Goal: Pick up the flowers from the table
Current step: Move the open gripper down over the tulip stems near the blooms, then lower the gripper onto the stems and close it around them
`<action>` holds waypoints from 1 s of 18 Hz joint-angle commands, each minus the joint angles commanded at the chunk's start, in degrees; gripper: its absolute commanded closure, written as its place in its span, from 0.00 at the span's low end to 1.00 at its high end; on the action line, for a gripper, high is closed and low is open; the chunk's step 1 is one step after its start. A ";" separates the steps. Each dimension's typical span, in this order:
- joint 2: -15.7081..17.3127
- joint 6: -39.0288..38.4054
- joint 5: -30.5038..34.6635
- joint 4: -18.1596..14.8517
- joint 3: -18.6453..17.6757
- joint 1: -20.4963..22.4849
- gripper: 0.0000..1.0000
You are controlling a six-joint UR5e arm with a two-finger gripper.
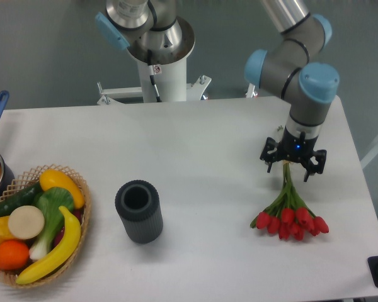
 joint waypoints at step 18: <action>-2.47 -0.35 0.09 -0.26 1.76 0.00 0.00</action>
